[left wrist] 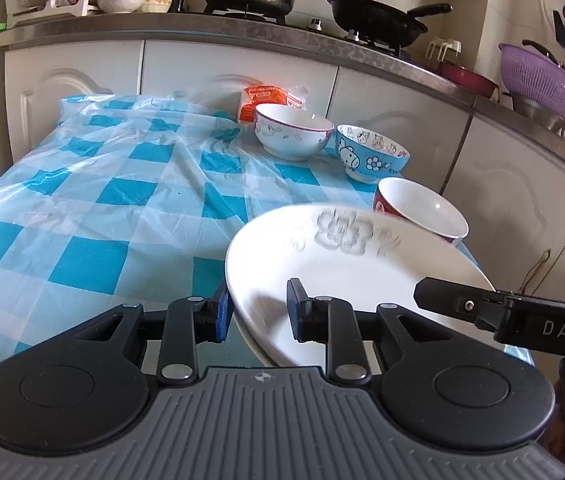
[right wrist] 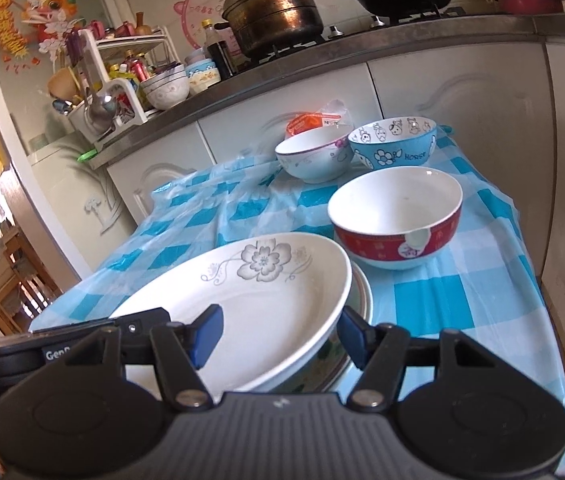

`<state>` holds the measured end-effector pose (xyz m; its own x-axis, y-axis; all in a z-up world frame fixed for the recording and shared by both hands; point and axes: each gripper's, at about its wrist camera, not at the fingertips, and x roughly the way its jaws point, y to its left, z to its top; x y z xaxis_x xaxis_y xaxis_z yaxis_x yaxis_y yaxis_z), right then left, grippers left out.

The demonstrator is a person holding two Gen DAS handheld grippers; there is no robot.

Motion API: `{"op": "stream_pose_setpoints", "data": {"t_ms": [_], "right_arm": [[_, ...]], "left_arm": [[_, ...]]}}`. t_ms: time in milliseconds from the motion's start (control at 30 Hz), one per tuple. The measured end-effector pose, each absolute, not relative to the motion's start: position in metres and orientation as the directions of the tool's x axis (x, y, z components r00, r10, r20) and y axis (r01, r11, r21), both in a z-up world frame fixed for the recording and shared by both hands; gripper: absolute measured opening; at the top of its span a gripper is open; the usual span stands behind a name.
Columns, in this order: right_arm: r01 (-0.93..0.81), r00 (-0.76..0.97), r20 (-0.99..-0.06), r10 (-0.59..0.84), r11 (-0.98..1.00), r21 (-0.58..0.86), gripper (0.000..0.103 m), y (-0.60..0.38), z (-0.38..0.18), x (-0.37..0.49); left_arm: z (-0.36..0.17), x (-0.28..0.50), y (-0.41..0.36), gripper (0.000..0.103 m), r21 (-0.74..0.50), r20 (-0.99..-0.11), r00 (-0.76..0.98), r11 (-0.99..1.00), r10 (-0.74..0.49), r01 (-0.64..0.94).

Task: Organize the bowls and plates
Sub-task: 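Carry the white flower plate with the left gripper and lower it onto the green plate, then open the left gripper to release the white flower plate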

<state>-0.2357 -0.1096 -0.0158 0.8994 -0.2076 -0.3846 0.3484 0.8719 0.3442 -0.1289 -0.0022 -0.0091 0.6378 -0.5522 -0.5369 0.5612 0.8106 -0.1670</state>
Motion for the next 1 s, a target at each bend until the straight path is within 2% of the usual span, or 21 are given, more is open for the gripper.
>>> {"op": "stream_pose_setpoints", "data": {"t_ms": [33, 100, 167, 400, 467, 500, 600, 867, 1000], "right_arm": [[0.347, 0.899, -0.385, -0.208, 0.875, 0.338, 0.066, -0.11, -0.016, -0.235], [0.345, 0.9, -0.383, -0.209, 0.878, 0.331, 0.066, -0.11, -0.016, -0.234], [0.344, 0.9, -0.381, -0.212, 0.881, 0.324, 0.066, -0.11, -0.017, -0.235], [0.356, 0.901, -0.367, -0.232, 0.879, 0.318, 0.069, -0.108, -0.016, -0.236], [0.381, 0.89, -0.376, -0.258, 0.874, 0.301, 0.08, -0.107, -0.016, -0.236], [0.399, 0.881, -0.387, -0.27, 0.866, 0.302, 0.081, -0.108, -0.018, -0.236], [0.403, 0.884, -0.376, -0.28, 0.862, 0.307, 0.082, -0.112, -0.018, -0.239], [0.38, 0.876, -0.394, -0.279, 0.902, 0.206, 0.089, -0.097, -0.022, -0.229], [0.37, 0.888, -0.378, -0.264, 0.896, 0.244, 0.091, -0.104, -0.022, -0.232]], "left_arm": [[-0.009, -0.129, -0.002, 0.028, -0.168, -0.536, 0.636, 0.809, -0.555, 0.564], [-0.008, -0.129, -0.001, 0.041, -0.165, -0.531, 0.639, 0.807, -0.557, 0.567], [-0.006, -0.13, -0.002, 0.049, -0.16, -0.52, 0.644, 0.805, -0.561, 0.572], [-0.008, -0.127, 0.003, 0.052, -0.169, -0.526, 0.65, 0.817, -0.548, 0.551], [-0.008, -0.127, 0.003, 0.052, -0.177, -0.527, 0.652, 0.821, -0.544, 0.543], [-0.007, -0.127, 0.003, 0.052, -0.179, -0.527, 0.654, 0.823, -0.542, 0.539], [-0.007, -0.126, 0.002, 0.054, -0.185, -0.526, 0.657, 0.827, -0.54, 0.531], [-0.005, -0.124, 0.003, 0.058, -0.211, -0.524, 0.658, 0.83, -0.542, 0.516], [-0.002, -0.123, 0.004, 0.063, -0.215, -0.517, 0.663, 0.832, -0.542, 0.512]]}}
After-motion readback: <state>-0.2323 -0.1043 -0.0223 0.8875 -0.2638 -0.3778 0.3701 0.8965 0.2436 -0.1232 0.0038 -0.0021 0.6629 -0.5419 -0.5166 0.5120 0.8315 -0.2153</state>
